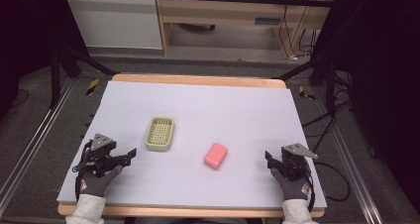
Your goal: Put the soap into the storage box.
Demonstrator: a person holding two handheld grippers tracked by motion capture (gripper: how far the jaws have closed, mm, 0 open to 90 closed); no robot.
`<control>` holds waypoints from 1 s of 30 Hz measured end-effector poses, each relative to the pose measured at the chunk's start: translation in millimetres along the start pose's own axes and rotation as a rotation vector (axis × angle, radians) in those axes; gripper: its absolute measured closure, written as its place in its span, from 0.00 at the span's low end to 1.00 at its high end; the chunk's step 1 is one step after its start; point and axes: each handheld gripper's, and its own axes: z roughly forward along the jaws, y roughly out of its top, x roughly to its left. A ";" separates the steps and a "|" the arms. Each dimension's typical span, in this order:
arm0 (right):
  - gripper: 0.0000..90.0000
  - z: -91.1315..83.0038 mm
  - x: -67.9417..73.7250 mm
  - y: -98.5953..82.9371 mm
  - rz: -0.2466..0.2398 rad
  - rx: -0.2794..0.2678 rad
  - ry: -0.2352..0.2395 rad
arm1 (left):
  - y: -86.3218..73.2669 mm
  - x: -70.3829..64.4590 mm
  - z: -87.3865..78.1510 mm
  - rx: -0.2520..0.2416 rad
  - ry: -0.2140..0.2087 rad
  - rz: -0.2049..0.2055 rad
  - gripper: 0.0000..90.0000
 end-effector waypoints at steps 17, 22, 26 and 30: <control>0.38 -2.8 2.9 -2.0 -0.011 -0.029 0.039 | 5.7 -14.2 -3.5 -0.014 -0.029 0.016 0.21; 0.38 -2.5 4.4 -2.3 -0.022 -0.032 0.032 | 7.6 -17.7 -3.6 -0.016 -0.039 0.025 0.21; 0.38 -3.0 4.1 -2.3 -0.008 -0.036 0.037 | 9.6 -22.2 -3.3 -0.018 -0.048 0.039 0.21; 0.38 -1.9 5.3 -2.5 -0.020 -0.037 0.033 | 11.5 -28.2 -2.2 -0.020 -0.062 0.042 0.21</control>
